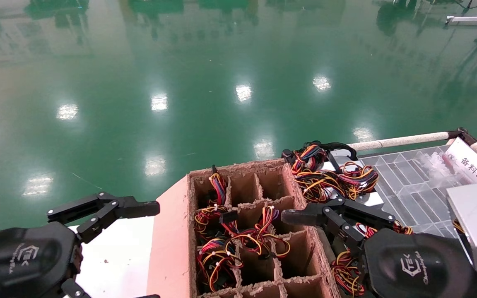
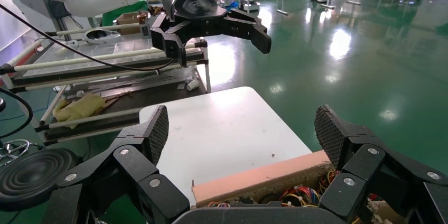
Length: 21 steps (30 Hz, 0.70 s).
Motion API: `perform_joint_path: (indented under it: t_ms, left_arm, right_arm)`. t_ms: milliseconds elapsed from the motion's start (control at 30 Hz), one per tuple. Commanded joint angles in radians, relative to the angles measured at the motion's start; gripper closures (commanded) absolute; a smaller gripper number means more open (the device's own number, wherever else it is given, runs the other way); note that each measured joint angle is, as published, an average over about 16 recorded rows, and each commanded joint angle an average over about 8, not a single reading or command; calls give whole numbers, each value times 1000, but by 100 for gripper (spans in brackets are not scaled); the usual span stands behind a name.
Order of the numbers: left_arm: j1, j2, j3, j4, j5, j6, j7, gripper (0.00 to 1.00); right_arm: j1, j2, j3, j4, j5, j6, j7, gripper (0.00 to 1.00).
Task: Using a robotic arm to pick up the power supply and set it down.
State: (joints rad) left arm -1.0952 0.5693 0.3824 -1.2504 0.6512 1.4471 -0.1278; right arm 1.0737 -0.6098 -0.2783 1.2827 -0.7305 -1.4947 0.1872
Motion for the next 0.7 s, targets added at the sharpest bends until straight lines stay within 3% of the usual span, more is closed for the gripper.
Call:
perform_joint_path:
  t_ms: [33,467,567,700]
  left_arm:
    - [0,0,0,0,0,0,0,0]
    - [0,0,0,0,0,0,0,0]
    - [0,0,0,0,0,0,0,5]
    - [0,0,0,0,0,0,0,5]
  right_arm:
    - [0,0,0,0,0,0,0,0]
    - [0,0,0,0,0,0,0,0]
    - [0,0,0,0,0,0,0,0]
    - [0,0,0,0,0,0,0,0]
